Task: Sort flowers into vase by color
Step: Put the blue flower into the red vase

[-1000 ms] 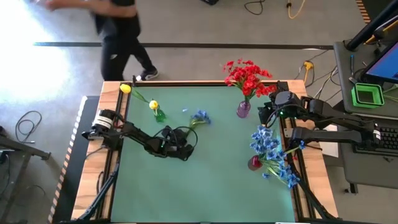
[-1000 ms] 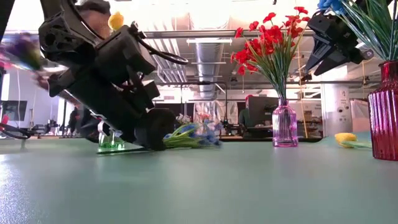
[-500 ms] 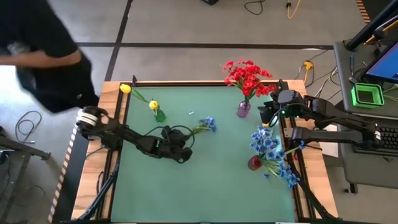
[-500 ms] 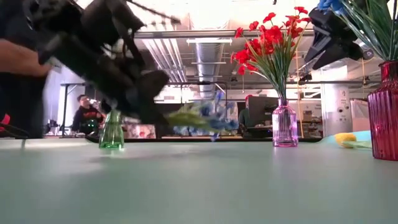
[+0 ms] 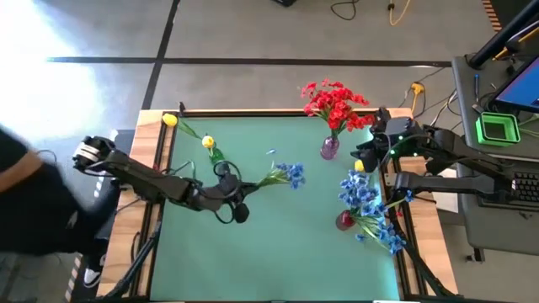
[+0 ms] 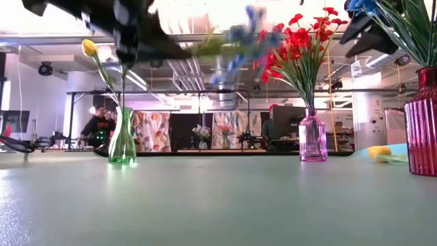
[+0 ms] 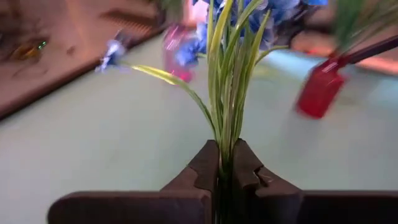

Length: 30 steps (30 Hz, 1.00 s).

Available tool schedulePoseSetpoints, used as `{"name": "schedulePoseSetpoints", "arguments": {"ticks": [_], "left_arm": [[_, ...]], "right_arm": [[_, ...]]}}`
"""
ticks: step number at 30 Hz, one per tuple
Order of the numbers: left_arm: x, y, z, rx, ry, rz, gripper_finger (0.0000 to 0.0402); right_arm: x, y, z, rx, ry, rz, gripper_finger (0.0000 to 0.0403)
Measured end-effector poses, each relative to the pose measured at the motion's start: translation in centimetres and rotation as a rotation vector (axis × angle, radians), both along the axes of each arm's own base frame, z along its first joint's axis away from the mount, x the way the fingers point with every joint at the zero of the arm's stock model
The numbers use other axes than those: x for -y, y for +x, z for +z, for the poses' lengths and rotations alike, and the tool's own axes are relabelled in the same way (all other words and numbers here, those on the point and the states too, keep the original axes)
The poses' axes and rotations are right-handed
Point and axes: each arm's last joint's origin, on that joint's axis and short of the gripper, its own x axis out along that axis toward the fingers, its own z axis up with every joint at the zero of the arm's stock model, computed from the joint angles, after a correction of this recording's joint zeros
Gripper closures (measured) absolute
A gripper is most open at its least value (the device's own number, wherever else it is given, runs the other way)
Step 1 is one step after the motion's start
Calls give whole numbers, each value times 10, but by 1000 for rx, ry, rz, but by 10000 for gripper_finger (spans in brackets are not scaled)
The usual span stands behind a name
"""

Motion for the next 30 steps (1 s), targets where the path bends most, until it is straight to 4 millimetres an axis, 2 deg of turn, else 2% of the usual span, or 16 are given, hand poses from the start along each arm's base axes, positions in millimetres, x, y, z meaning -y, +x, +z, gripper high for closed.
{"name": "schedulePoseSetpoints", "arguments": {"ticks": [7,14,20,25,30], "left_arm": [[-1,-3,37,181,138,-101,402],[2,2,57,355,286,-182,401],[1,12,64,547,396,-265,401],[4,21,56,612,409,-283,401],[6,27,51,709,400,-253,401]], "right_arm": [[-2,-3,25,119,-91,68,202],[-6,1,42,274,-161,253,202],[-4,11,58,430,-245,341,202],[-4,28,67,548,-272,511,202],[-10,51,68,594,-313,613,202]]}}
